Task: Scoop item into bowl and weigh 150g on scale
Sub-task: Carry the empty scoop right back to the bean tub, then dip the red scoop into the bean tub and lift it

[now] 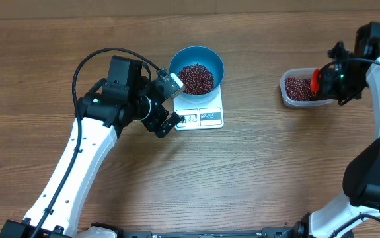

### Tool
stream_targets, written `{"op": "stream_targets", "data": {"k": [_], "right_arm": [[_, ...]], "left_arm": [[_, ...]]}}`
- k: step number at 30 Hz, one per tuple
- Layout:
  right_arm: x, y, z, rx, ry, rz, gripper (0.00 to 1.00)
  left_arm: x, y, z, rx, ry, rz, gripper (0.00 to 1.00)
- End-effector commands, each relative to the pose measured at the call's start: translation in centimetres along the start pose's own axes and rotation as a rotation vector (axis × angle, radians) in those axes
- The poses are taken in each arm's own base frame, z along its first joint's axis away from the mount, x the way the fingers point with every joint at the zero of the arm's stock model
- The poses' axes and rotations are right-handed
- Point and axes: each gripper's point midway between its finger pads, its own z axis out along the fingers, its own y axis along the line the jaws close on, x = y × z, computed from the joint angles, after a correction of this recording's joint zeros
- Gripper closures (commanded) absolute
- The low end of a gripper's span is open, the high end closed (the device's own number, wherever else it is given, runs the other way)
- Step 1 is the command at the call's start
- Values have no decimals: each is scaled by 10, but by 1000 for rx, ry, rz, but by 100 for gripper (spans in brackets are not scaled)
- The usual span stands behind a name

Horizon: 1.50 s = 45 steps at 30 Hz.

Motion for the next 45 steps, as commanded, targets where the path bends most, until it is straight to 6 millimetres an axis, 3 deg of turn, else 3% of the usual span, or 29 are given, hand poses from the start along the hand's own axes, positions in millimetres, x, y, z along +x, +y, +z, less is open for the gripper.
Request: {"op": "stream_targets", "data": {"k": [1, 12, 22, 31, 37, 45], "right_arm": [[4, -5, 11, 23, 6, -11, 96], [-7, -12, 38, 32, -62, -22, 96], [-5, -10, 55, 27, -45, -30, 96], [0, 20, 89, -65, 32, -71, 96], [-2, 44, 87, -199, 18, -71, 96], [6, 49, 81, -297, 38, -47, 96]], "left_arm": [[2, 0, 2, 8, 2, -18, 0], [2, 0, 2, 7, 2, -18, 0], [2, -1, 2, 8, 3, -18, 0], [2, -1, 2, 8, 3, -18, 1], [2, -1, 2, 8, 4, -18, 1], [2, -1, 2, 9, 4, -19, 1]]}}
